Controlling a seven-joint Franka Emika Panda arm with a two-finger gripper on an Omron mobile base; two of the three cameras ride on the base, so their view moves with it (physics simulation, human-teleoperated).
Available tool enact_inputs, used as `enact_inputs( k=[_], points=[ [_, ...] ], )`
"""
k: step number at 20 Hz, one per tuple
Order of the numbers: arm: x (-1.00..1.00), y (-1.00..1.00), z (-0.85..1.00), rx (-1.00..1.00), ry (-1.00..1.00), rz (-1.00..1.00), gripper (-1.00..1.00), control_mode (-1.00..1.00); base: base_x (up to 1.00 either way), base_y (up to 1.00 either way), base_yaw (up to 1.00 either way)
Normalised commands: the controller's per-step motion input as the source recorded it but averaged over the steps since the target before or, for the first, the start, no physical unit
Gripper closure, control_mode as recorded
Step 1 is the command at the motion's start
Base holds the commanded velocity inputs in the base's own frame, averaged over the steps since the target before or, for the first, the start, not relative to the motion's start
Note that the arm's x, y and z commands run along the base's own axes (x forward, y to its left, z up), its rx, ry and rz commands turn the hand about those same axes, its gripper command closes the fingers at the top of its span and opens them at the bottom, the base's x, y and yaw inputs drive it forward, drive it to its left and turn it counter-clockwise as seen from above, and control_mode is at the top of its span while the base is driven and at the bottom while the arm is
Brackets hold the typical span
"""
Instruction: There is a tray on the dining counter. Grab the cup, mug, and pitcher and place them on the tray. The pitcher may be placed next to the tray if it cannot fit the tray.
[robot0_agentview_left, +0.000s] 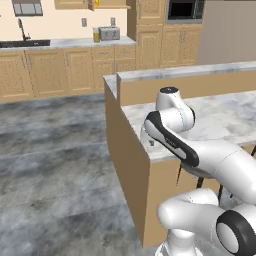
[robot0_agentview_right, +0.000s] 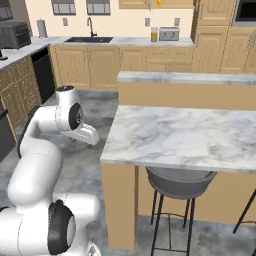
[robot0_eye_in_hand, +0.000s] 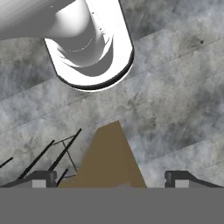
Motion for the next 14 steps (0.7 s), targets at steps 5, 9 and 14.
enact_inputs(
  k=[5,9,14],
  points=[
    [0.0,0.0,0.0,0.0,0.0,0.0,-1.0,1.0,0.0,1.0,-0.01],
    [0.0,0.0,0.0,0.0,0.0,0.0,-1.0,1.0,0.0,1.0,0.0],
    [0.0,0.0,0.0,0.0,0.0,0.0,-1.0,1.0,0.0,1.0,0.0]
  ],
)
